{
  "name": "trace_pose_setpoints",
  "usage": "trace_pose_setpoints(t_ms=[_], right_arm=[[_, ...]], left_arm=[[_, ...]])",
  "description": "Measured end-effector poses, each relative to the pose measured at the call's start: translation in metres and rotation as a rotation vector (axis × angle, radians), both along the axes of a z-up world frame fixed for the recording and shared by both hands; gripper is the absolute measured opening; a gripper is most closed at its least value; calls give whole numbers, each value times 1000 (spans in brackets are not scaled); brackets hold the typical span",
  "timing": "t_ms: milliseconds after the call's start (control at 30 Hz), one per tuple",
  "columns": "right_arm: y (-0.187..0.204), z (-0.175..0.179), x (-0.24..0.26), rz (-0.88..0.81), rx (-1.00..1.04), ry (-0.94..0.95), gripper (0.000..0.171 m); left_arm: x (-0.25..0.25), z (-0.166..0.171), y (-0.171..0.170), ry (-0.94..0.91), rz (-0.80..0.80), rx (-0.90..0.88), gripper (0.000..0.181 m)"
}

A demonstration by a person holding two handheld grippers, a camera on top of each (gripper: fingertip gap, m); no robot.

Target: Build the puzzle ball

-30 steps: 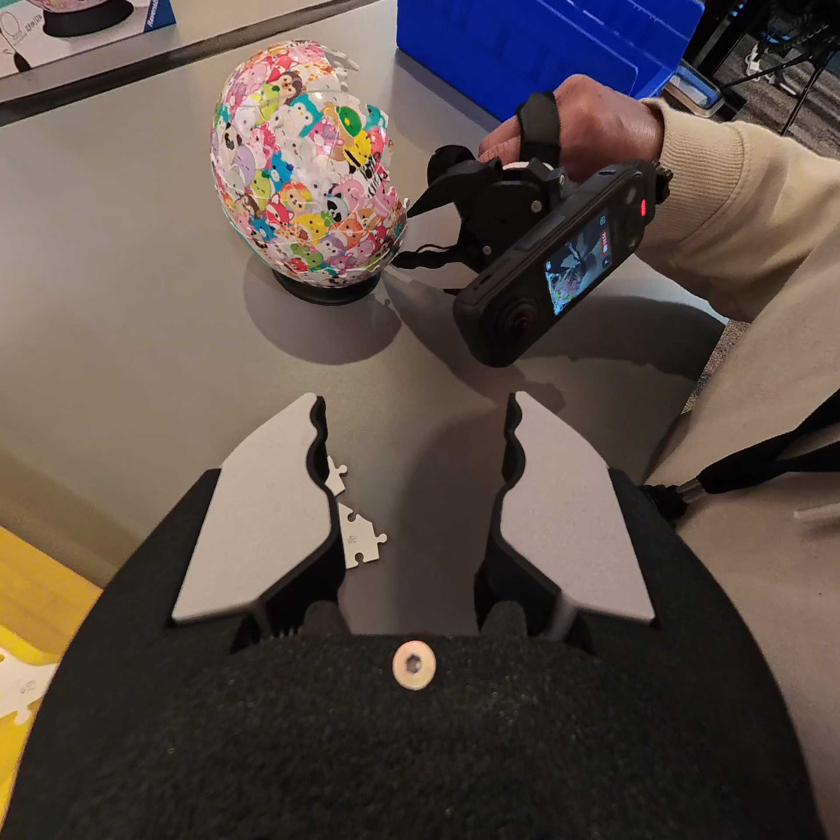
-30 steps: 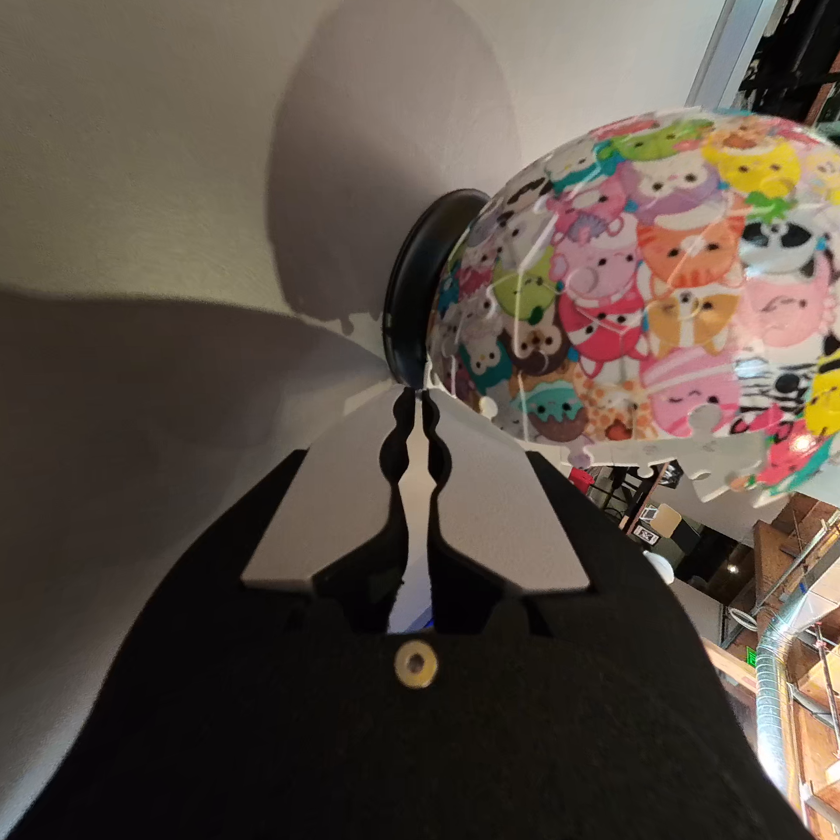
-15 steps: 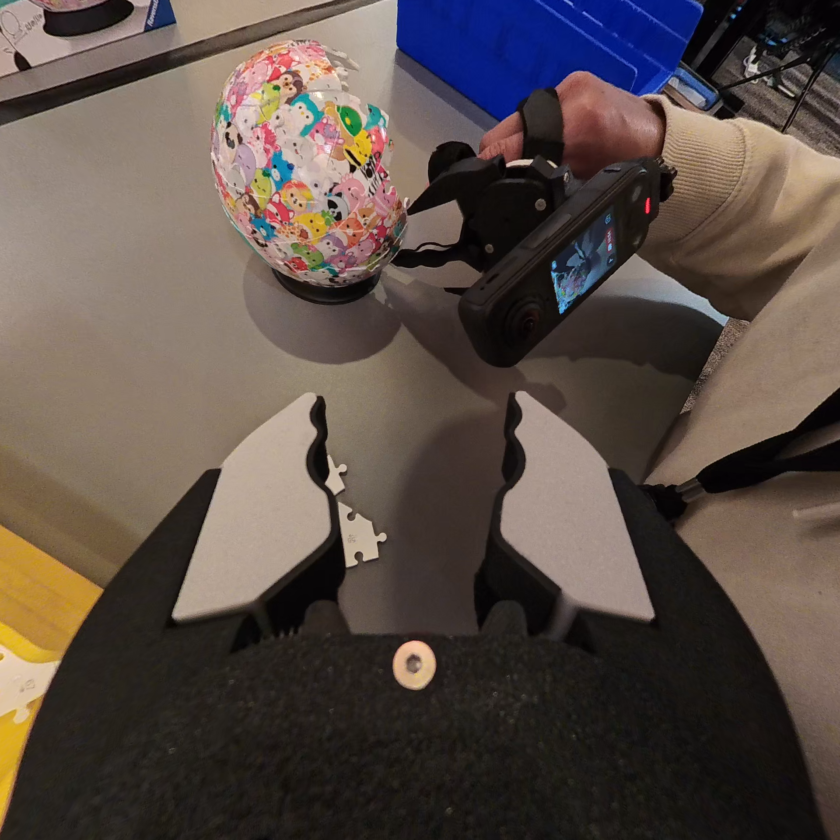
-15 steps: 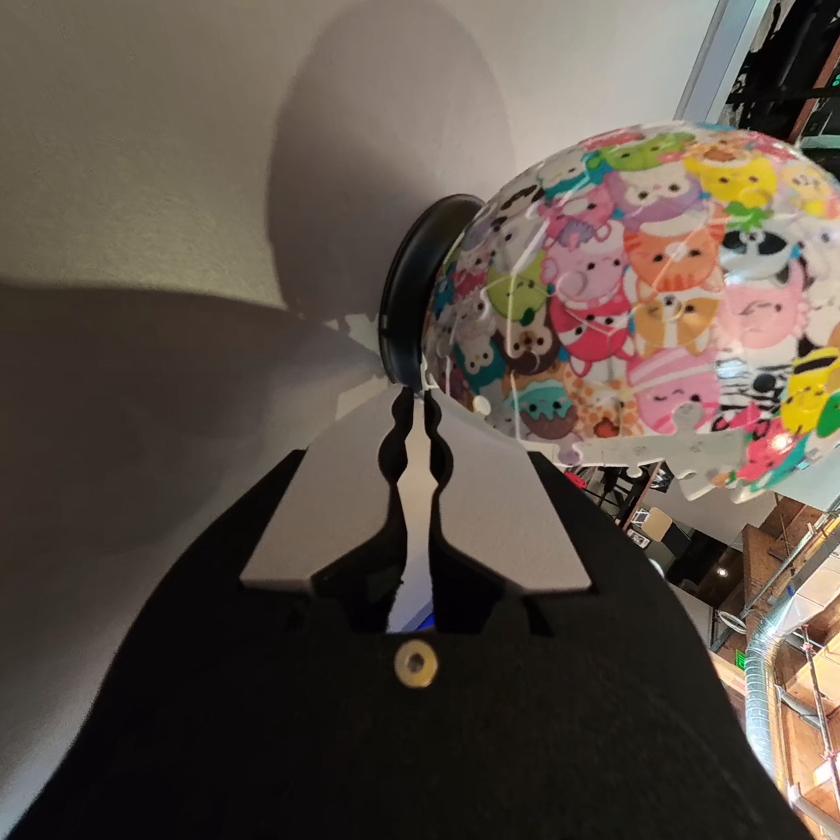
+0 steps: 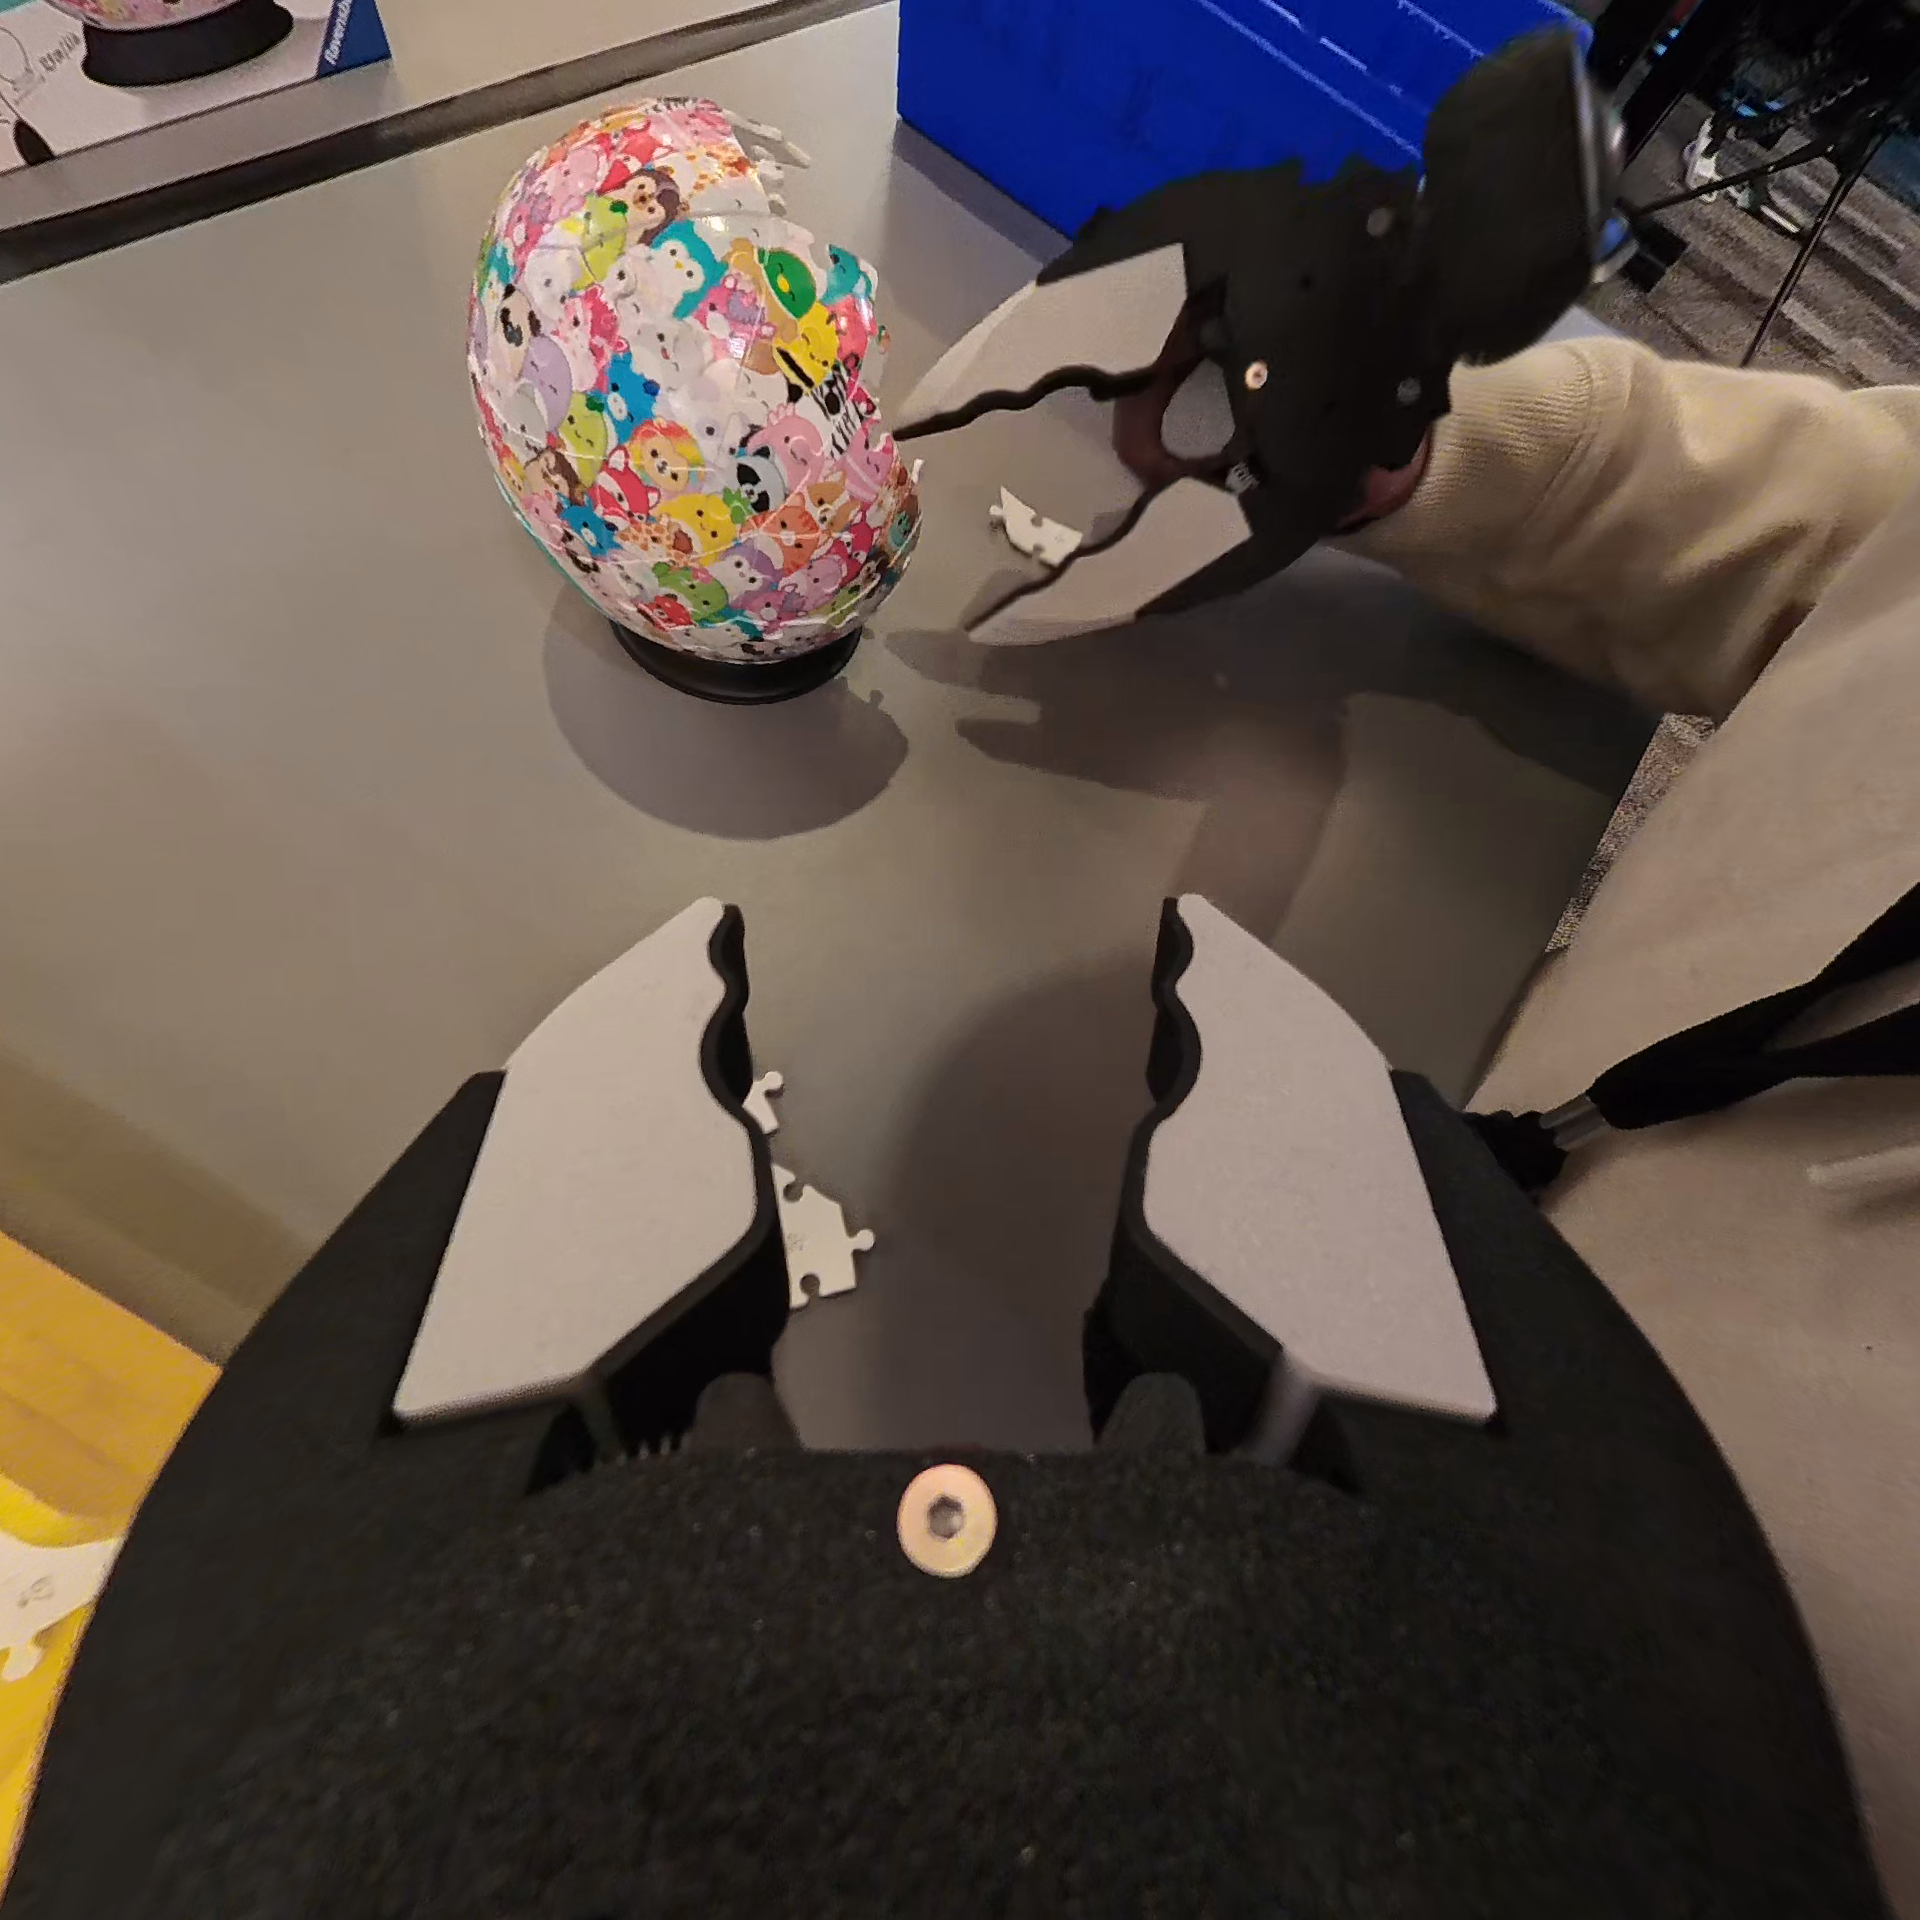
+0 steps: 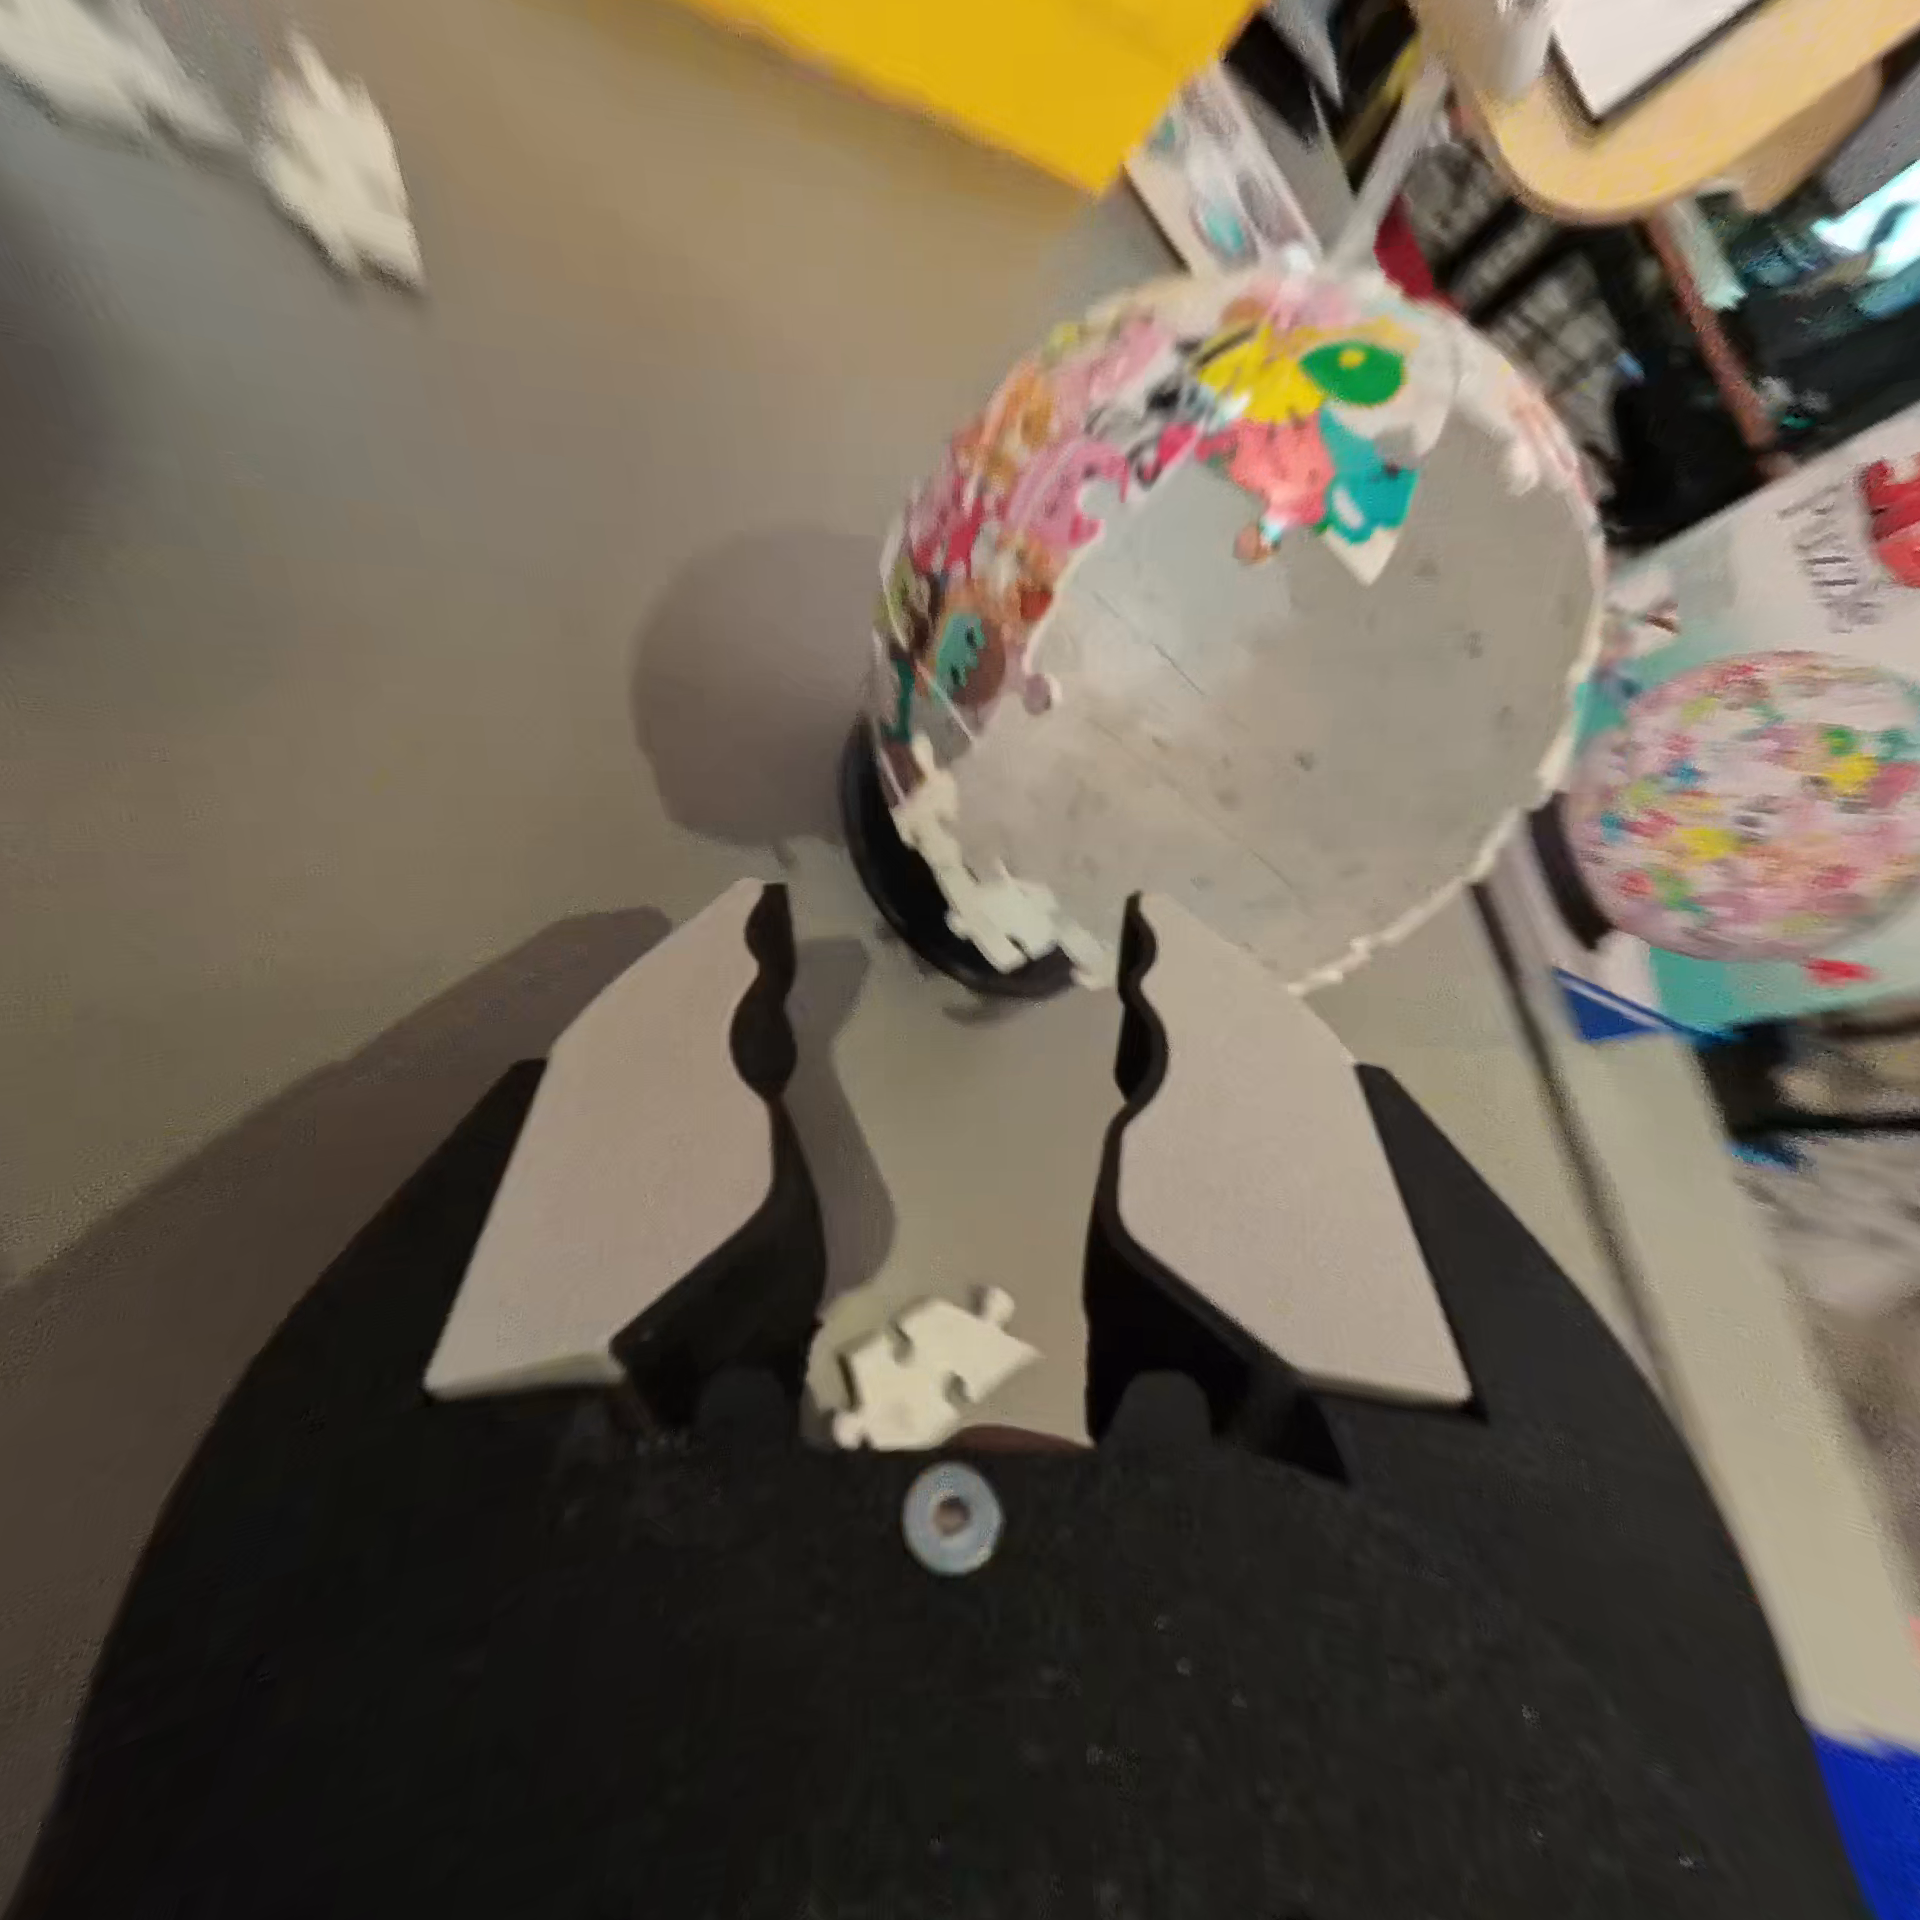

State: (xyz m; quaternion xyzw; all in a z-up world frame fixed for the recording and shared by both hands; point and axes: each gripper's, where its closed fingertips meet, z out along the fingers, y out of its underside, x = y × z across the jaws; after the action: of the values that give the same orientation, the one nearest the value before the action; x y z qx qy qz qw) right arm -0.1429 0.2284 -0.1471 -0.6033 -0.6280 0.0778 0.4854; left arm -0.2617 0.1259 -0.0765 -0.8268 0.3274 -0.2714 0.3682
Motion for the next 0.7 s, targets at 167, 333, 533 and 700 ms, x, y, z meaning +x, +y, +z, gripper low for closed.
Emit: trace_pose_setpoints(t_ms=[167,333,533,700], right_arm=[[-6,-11,-11,93,-91,-23,67],[0,-33,-14,87,-81,-211,60],[4,-37,-20,107,-210,-241,64],[5,-40,-21,111,-290,-246,66]], left_arm=[[5,2,-2,6,-2,7,75],[7,2,-4,10,8,7,75],[6,2,-3,13,18,7,75],[3,0,0,11,23,-2,75]])
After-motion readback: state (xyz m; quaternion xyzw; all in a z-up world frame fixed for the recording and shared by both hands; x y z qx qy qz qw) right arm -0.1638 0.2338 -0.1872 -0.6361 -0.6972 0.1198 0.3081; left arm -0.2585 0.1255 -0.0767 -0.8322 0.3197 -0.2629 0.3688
